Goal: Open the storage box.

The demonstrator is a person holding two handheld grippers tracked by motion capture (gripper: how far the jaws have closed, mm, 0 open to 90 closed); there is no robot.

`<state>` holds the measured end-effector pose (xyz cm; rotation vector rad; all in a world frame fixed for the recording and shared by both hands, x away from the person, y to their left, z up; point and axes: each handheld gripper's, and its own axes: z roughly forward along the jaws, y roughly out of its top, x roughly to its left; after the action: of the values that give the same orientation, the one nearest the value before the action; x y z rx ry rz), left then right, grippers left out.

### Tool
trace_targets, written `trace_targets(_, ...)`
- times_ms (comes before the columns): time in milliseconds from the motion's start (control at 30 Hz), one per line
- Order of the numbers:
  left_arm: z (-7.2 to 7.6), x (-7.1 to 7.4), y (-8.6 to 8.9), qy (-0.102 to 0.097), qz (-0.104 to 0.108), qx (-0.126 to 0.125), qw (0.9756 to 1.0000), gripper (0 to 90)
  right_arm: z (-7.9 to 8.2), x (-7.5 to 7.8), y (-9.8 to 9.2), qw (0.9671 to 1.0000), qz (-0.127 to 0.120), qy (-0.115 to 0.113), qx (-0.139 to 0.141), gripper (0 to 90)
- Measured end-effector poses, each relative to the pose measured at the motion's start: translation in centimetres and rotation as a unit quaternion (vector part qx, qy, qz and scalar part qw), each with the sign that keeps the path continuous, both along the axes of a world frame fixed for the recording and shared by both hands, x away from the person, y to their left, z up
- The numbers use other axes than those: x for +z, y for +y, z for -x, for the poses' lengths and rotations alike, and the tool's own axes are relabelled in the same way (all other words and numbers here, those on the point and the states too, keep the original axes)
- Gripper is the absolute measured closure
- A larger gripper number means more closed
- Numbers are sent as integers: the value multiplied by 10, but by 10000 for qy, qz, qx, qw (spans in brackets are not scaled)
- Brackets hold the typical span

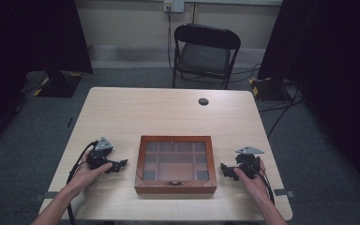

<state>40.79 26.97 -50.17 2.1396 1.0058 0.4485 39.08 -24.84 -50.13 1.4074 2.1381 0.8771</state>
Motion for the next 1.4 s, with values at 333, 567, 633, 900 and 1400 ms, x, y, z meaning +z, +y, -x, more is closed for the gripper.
trace_targets(333, 0, 0, 0, -1, 0, -1, 10000, 110, 1, 9, -7, 9998, -211, 33, 6, 141)
trace_targets(567, 0, 0, 0, 0, 1, 0, 10000, 110, 3, 25, -7, 9980, -617, -58, 114, 199)
trace_targets(633, 0, 0, 0, 1, 3, 3, 10000, 110, 4, 31, -7, 9973, -707, -71, 196, 219)
trace_targets(900, 0, 0, 0, 2, 3, 3, 10000, 109, 9, 52, -3, 9916, -1125, -51, 631, 346)
trace_targets(1400, 0, 0, 0, 2, 3, 6, 10000, 109, 21, 81, 20, 9790, -1444, 90, 1437, 397)
